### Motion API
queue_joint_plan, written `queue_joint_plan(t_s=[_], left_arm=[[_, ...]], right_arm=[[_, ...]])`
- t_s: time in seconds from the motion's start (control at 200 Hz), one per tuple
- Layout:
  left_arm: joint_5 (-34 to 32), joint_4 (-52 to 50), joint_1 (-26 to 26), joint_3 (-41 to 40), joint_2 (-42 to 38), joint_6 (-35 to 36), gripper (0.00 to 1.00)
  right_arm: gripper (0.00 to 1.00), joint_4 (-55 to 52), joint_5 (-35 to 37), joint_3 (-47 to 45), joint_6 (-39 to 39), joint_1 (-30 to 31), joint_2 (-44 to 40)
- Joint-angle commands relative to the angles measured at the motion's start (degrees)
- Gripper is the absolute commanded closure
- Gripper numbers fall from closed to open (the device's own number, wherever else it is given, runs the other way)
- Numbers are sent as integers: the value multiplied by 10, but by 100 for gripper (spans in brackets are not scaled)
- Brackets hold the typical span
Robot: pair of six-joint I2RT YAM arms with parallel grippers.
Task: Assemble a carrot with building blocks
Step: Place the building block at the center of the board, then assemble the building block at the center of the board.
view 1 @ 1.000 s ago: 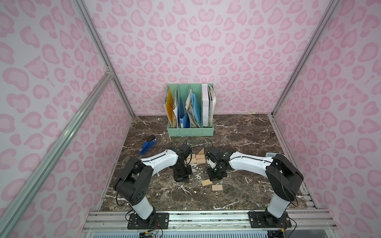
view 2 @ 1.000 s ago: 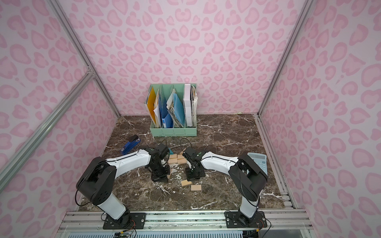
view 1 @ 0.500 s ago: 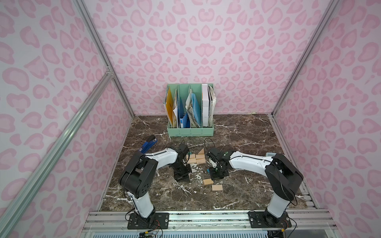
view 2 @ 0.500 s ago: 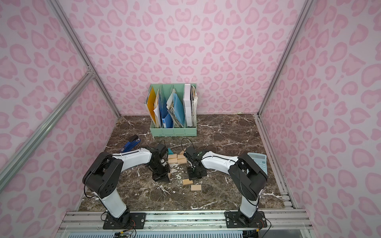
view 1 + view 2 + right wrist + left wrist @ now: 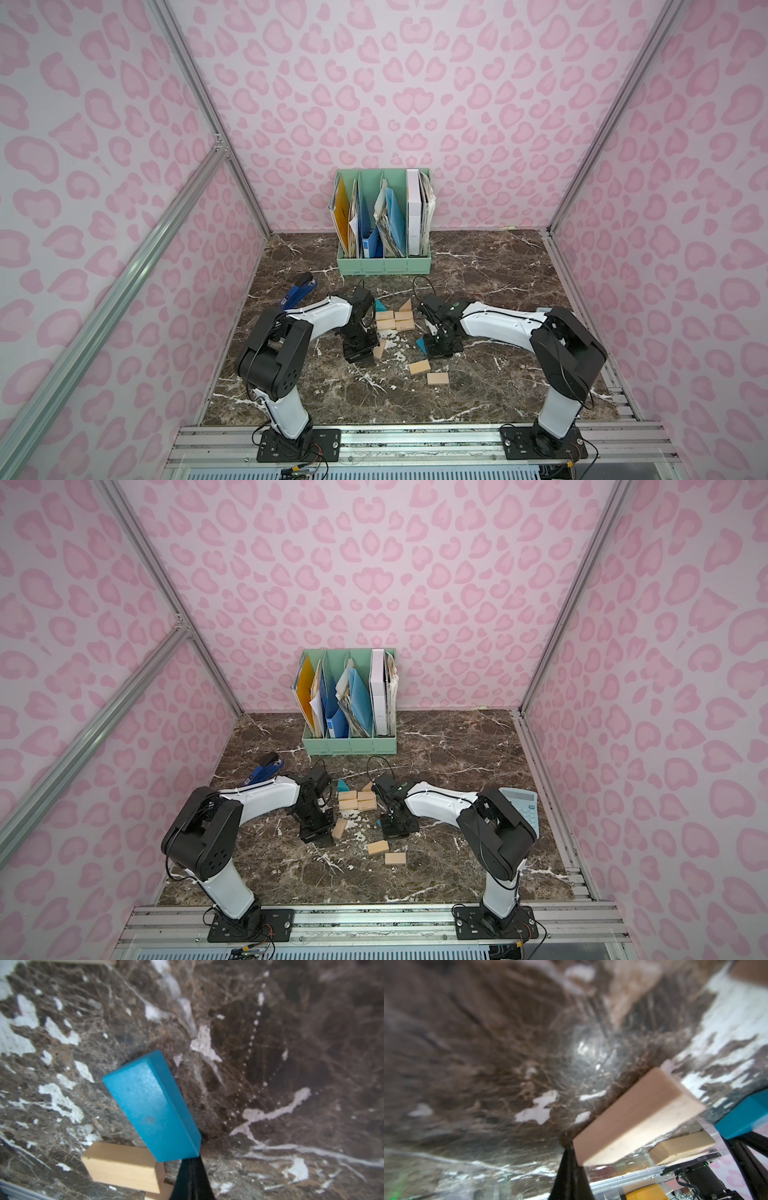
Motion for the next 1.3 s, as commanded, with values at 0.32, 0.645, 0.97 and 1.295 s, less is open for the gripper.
queue_joint_plan(t_s=[0.32, 0.645, 0.97, 1.295], left_arm=[[4, 0, 33, 8, -2, 23, 96], [6, -6, 46, 14, 6, 31, 97], [38, 1, 49, -9, -29, 18, 83], [43, 0, 35, -16, -35, 15, 83]], right_arm=[[100, 7, 10, 37, -29, -35, 29], [100, 4, 5, 57, -36, -39, 46], [100, 9, 1, 54, -37, -43, 46], [100, 3, -2, 67, -44, -44, 57]])
